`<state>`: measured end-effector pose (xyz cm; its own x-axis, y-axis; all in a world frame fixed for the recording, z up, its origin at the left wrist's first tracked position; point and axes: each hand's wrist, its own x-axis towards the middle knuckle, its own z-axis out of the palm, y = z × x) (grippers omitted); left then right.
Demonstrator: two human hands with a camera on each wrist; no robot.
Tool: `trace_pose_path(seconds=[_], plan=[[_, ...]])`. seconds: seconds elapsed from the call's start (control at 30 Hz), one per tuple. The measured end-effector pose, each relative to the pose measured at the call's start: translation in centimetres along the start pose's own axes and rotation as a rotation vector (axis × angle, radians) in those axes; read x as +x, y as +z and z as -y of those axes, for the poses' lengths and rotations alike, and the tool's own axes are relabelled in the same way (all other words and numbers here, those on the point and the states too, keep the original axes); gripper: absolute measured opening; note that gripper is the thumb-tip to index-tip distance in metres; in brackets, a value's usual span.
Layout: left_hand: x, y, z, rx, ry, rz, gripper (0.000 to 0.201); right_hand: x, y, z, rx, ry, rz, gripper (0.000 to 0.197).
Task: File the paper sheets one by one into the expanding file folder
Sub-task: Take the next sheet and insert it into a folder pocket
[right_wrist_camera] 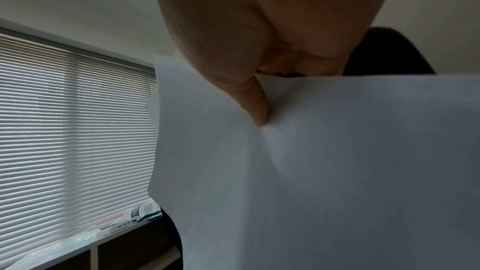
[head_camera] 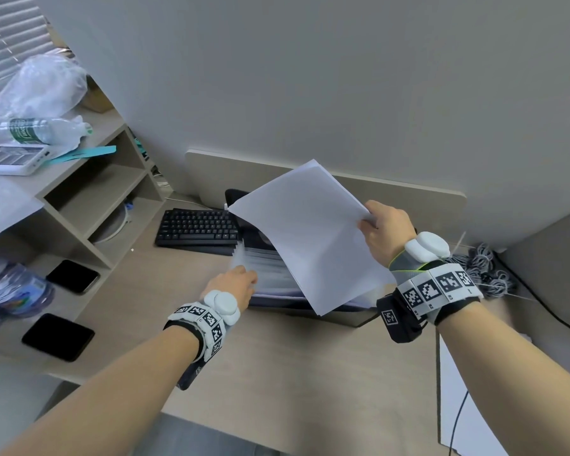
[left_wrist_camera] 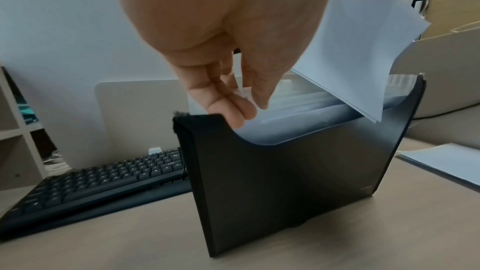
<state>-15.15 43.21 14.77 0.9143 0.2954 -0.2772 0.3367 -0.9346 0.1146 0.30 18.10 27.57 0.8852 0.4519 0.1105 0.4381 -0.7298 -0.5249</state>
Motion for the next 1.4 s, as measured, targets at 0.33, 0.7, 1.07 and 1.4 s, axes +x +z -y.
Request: trace_pose_path(seconds=[0.33,0.7,1.07,1.4], plan=[[0.7,-0.9,-0.8,0.031,-0.003,0.021,0.028,-0.5,-0.1,0.1,-0.014,-0.021,-0.003,0.008],[1.0,-1.6,-1.2,-0.27,-0.141,0.138,0.046,-0.6,-0.8,-0.2,0.006,-0.043,-0.005,0.008],[1.0,-2.1,-2.6,0.159,0.022,0.079,0.032,-0.2,-1.0,0.1,0.02,-0.04,0.052,0.013],[0.7,0.0,-4.9,0.245,0.248,0.119,0.055,0.2,-1.0,0.5,0.041,-0.006,0.055,0.022]])
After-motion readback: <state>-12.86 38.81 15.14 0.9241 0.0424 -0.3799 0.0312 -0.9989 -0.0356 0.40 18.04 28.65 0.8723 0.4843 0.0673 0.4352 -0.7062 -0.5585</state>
